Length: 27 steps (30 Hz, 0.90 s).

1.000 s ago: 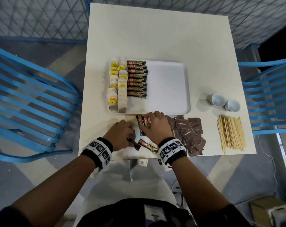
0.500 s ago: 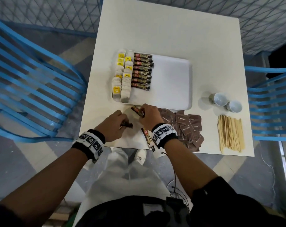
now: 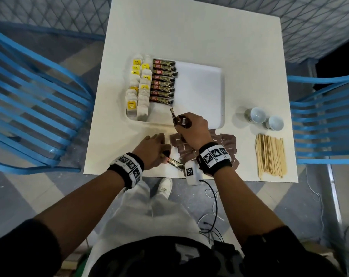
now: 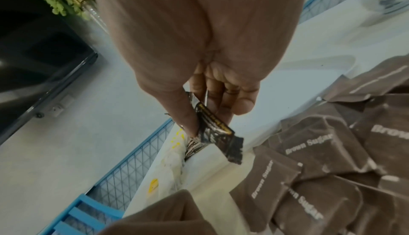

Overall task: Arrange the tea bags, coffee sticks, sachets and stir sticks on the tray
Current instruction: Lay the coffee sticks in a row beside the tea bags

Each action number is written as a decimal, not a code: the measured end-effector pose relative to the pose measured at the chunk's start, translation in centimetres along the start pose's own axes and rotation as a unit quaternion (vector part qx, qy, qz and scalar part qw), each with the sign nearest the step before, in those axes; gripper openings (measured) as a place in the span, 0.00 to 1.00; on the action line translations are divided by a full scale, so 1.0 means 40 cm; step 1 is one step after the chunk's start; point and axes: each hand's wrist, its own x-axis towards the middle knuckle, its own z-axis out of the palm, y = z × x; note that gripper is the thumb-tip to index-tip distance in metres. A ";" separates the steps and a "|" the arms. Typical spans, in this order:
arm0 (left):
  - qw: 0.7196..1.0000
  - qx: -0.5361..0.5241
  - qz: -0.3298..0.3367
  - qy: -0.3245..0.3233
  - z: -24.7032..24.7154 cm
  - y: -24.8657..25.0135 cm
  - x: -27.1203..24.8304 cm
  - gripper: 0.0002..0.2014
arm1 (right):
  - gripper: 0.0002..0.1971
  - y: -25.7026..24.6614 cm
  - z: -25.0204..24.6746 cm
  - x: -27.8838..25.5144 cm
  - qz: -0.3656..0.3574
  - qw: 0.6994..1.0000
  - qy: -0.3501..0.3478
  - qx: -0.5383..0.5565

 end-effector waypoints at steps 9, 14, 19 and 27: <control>0.967 -0.200 -0.139 0.075 -0.072 -0.082 -0.057 0.11 | 0.13 -0.019 -0.012 0.023 0.013 0.998 0.013 0.061; 0.904 -0.344 -0.205 0.152 -0.130 -0.127 -0.047 0.12 | 0.13 -0.056 -0.011 0.048 0.000 0.997 -0.003 0.078; 0.802 -0.496 -0.258 0.211 -0.207 -0.108 0.008 0.11 | 0.12 -0.091 -0.002 0.068 -0.012 0.997 -0.010 0.072; 0.694 -0.645 -0.255 0.194 -0.272 -0.144 0.082 0.14 | 0.10 -0.139 0.032 0.113 0.001 0.992 -0.009 0.126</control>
